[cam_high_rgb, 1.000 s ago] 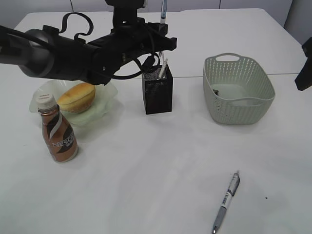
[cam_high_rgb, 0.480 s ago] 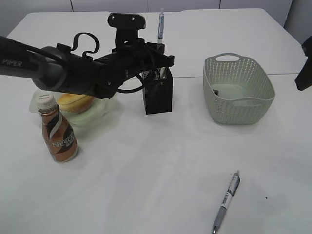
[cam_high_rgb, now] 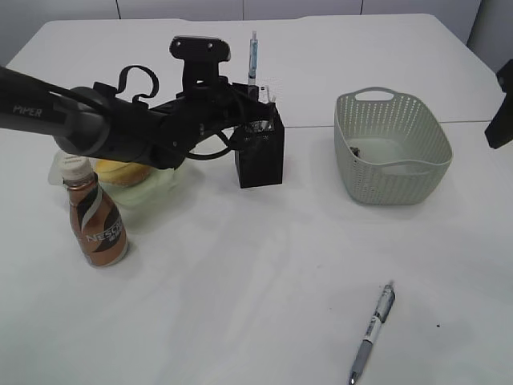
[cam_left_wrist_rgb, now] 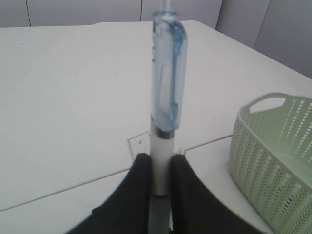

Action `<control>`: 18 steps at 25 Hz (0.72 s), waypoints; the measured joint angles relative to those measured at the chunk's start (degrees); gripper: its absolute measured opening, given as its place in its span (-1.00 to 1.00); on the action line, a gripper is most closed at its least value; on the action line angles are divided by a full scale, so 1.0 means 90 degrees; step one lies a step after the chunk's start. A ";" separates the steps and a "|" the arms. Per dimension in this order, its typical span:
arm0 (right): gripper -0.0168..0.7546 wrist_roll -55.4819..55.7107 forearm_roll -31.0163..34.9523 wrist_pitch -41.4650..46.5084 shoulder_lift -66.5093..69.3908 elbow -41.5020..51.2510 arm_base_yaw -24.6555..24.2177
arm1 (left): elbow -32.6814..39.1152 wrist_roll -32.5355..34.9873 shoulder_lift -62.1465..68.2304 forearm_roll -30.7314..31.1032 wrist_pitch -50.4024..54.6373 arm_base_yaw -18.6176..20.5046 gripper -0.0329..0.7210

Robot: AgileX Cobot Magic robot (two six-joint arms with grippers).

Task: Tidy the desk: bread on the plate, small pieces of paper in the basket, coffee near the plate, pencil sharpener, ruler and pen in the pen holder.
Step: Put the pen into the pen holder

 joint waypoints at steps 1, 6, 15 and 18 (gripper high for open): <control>0.02 0.0000 0.0000 -0.0012 0.0000 0.0000 0.0000 | 0.0000 0.0000 0.0000 0.0000 0.0028 0.0000 -0.76; 0.02 0.0000 0.0000 -0.0041 0.0000 0.0000 0.0000 | 0.0000 0.0000 0.0000 -0.0011 0.0179 0.0000 -0.76; 0.03 0.0000 0.0000 -0.0052 0.0000 0.0000 0.0000 | 0.0000 0.0000 0.0000 -0.0621 0.0357 0.0000 -0.67; 0.02 0.0000 0.0000 -0.0052 0.0000 0.0000 0.0000 | 0.0000 0.0000 0.0000 -0.0819 0.0448 0.0000 -0.44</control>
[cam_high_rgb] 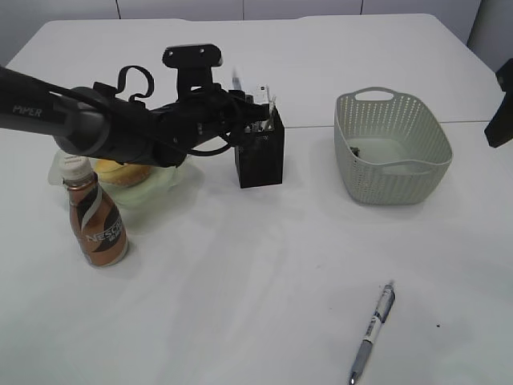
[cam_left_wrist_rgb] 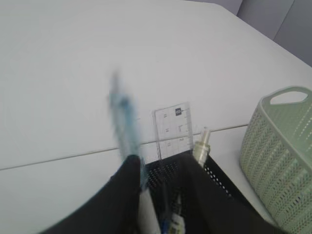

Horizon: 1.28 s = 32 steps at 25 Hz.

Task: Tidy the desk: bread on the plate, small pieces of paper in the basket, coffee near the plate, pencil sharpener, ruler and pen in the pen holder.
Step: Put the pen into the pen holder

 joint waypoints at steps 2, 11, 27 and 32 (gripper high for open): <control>0.02 0.0000 0.0000 0.0000 0.0000 0.0000 0.0000 | 0.0000 0.0000 0.0000 -0.0014 0.0013 0.0000 -0.29; 0.02 0.0000 0.0013 0.0012 0.0000 0.0000 0.0000 | 0.0000 0.0000 -0.0154 0.0518 0.0311 0.0000 -0.15; 0.02 0.0012 0.0647 0.0137 0.0000 0.0000 0.0000 | 0.0000 0.0568 -0.1804 0.1107 0.2415 0.0030 -0.15; 0.02 0.0012 0.0822 0.0302 -0.0012 0.0000 0.0000 | 0.0000 0.0568 -0.2445 0.1380 0.3233 0.0121 -0.15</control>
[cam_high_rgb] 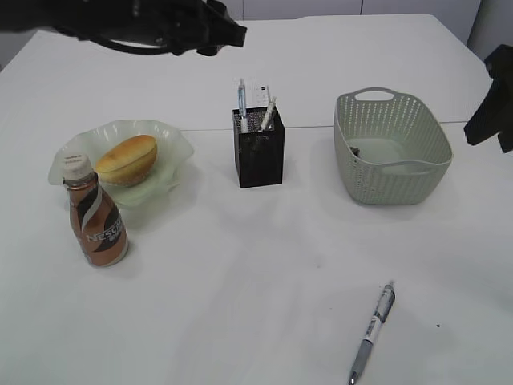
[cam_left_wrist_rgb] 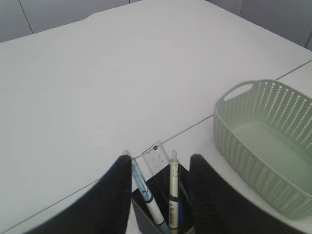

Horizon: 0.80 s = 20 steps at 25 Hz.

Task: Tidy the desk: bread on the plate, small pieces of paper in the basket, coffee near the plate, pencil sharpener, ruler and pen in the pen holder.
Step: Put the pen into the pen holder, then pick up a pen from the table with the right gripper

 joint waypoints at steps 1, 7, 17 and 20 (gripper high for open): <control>0.02 0.0000 0.0077 0.0018 0.0000 0.0000 0.0000 | 0.0000 0.0000 -0.0152 0.0029 0.0248 0.0042 -0.15; 0.02 0.0000 0.0219 0.0099 -0.0275 0.0000 0.0000 | 0.0000 -0.0145 -0.1081 0.0078 0.2309 0.0531 -0.15; 0.02 0.0875 -0.0205 0.0274 -0.0507 0.0000 0.0691 | -0.0169 -0.0796 -0.2433 0.0078 0.6884 0.1756 -0.24; 0.02 0.1612 -0.0789 0.0123 -0.0507 0.0000 0.0870 | -0.0169 -0.0818 -0.2654 0.0178 0.7353 0.2030 -0.27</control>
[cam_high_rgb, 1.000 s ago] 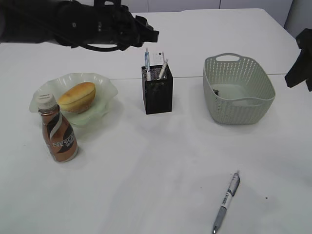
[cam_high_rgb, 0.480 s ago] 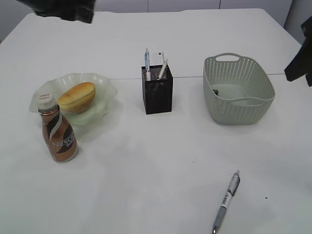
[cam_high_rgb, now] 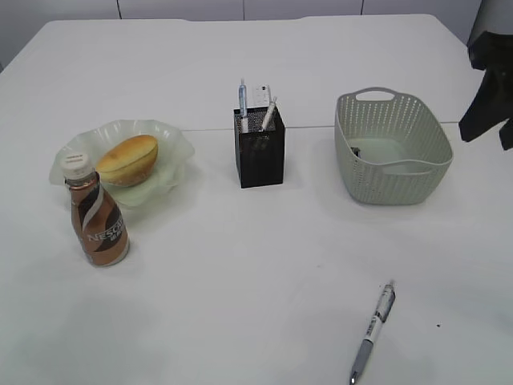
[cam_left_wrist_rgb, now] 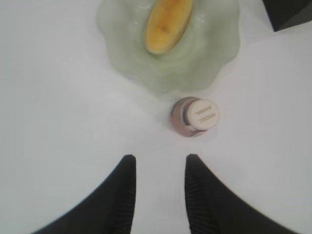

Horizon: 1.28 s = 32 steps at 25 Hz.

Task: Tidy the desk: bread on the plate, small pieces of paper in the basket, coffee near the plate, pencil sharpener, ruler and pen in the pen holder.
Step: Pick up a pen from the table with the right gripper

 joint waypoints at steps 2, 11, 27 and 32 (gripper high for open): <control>0.02 0.0373 -0.0204 -0.0087 0.0000 0.0000 0.0010 | 0.0000 0.0007 -0.0113 0.0077 0.0067 0.0044 -0.27; 0.02 0.0958 -0.0042 0.0244 0.0000 0.0012 0.0041 | 0.0189 0.0007 -0.0275 0.0183 0.0105 0.0048 -0.27; 0.50 0.1206 -0.0178 0.0256 0.0206 0.0012 0.0133 | 0.0763 -0.0003 -0.0507 0.0655 0.0105 0.0058 0.53; 0.50 0.1516 -0.0234 0.0256 0.0447 0.0023 0.0133 | 0.0763 -0.0003 -0.0537 0.0588 0.0105 0.0058 0.55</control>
